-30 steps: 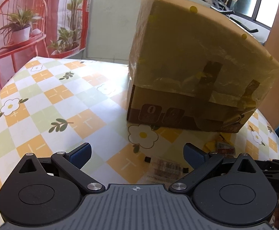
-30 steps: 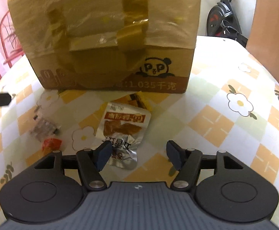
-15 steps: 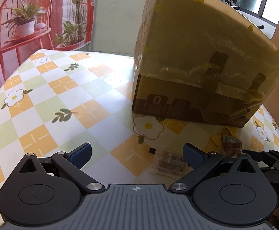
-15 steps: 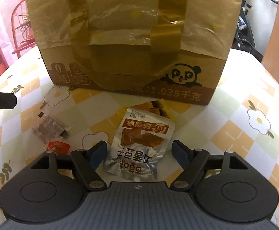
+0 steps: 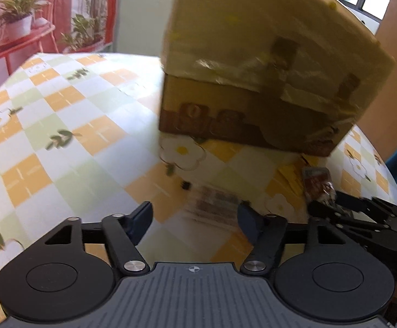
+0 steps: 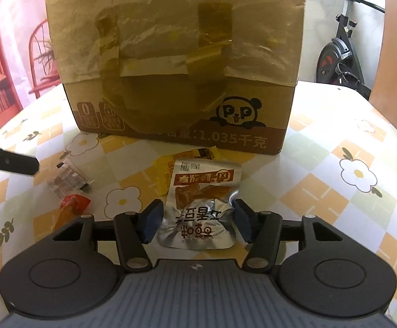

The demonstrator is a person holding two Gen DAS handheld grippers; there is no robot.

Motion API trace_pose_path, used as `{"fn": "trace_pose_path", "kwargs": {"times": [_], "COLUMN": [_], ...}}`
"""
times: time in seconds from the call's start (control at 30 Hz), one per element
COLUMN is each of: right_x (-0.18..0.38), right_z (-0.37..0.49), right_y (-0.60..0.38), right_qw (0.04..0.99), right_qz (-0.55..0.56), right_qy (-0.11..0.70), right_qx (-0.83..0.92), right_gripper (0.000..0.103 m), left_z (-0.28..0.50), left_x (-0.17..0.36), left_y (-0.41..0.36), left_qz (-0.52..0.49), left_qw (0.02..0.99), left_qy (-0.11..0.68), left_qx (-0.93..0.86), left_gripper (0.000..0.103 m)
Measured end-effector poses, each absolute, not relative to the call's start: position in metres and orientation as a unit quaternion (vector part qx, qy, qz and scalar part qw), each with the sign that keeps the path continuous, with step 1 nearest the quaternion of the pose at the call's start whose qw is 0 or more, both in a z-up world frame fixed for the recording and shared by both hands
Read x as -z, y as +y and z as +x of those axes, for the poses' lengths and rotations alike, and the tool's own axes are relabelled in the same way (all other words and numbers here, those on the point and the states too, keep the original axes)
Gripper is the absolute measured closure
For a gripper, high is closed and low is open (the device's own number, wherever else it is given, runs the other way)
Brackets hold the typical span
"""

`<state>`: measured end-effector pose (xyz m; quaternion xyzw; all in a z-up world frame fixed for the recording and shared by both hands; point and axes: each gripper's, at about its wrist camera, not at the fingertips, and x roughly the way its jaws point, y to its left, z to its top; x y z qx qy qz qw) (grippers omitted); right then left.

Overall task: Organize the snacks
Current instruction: 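Grasp the red-wrapped sausage with left tool while right tool grasps silver jerky bag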

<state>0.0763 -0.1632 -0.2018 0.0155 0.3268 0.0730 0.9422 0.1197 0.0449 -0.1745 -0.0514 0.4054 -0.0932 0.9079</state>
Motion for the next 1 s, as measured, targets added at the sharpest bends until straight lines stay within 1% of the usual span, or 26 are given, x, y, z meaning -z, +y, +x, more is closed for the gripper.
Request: {"fn": "trace_pose_path", "kwargs": {"times": [0.27,0.33,0.37,0.4,0.57,0.7,0.73,0.77,0.8,0.83,0.93,1.0], "right_x": [0.205,0.205,0.205,0.205,0.205,0.205,0.205,0.205,0.205,0.205,0.205,0.205], "right_z": [0.069,0.068,0.068,0.067,0.064,0.062,0.061,0.060,0.060,0.059,0.059,0.060], "right_y": [-0.172,-0.173,-0.173,-0.173,-0.179,-0.183,-0.184,-0.184,-0.184,-0.185,-0.186,-0.186], "right_qw": [0.948,0.949,0.949,0.949,0.951,0.951,0.951,0.952,0.951,0.951,0.950,0.949], "right_qz": [0.036,0.039,0.039,0.039,0.055,0.070,0.072,0.074,0.075,0.078,0.081,0.084], "right_qy": [0.304,0.302,0.301,0.300,0.293,0.288,0.287,0.284,0.284,0.285,0.285,0.287], "right_qx": [-0.086,-0.083,-0.083,-0.084,-0.086,-0.090,-0.091,-0.092,-0.093,-0.094,-0.098,-0.099], "right_gripper": [0.046,0.046,0.047,0.047,0.051,0.055,0.058,0.068,0.072,0.072,0.072,0.072], "left_z": [0.108,0.106,0.106,0.105,0.107,0.109,0.109,0.109,0.109,0.110,0.109,0.107], "left_x": [0.182,0.182,0.183,0.183,0.186,0.191,0.192,0.192,0.192,0.192,0.192,0.191], "left_y": [0.021,0.018,0.015,0.011,-0.003,-0.011,-0.013,-0.012,-0.014,-0.015,-0.018,-0.019], "left_qz": [-0.051,-0.050,-0.049,-0.046,-0.037,-0.026,-0.022,-0.021,-0.021,-0.018,-0.015,-0.013], "left_qw": [0.898,0.897,0.896,0.896,0.892,0.888,0.888,0.890,0.890,0.890,0.885,0.887], "left_qy": [0.423,0.424,0.425,0.426,0.434,0.444,0.445,0.443,0.443,0.442,0.452,0.447], "left_qx": [0.115,0.117,0.117,0.118,0.121,0.114,0.109,0.107,0.107,0.106,0.109,0.113], "left_gripper": [0.036,0.038,0.041,0.042,0.042,0.052,0.052,0.054,0.055,0.056,0.066,0.070]}}
